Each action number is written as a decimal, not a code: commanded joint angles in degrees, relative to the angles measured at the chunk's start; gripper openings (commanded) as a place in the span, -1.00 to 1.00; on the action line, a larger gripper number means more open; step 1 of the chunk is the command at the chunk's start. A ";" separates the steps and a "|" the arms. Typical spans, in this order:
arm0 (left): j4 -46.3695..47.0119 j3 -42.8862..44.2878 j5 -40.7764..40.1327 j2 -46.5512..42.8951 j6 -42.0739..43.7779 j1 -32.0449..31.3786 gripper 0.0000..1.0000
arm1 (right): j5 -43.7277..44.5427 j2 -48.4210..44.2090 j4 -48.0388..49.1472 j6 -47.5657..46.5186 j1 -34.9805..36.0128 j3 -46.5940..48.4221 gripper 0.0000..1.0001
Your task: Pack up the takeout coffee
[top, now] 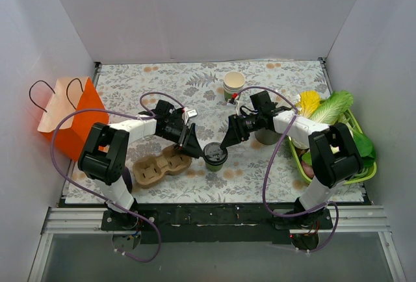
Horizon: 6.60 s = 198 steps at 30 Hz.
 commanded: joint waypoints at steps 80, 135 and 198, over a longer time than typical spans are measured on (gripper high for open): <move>-7.90 13.94 -14.84 -6.43 7.93 -0.39 0.55 | 8.84 -5.63 -24.45 -40.01 2.12 19.89 0.53; -6.67 6.83 -24.68 -13.29 4.24 5.85 0.70 | 30.72 -6.42 -26.77 -70.12 23.13 14.27 -0.71; -38.02 13.16 -37.78 -23.30 50.05 12.44 0.60 | 31.79 3.26 -20.08 -39.36 8.72 43.22 0.32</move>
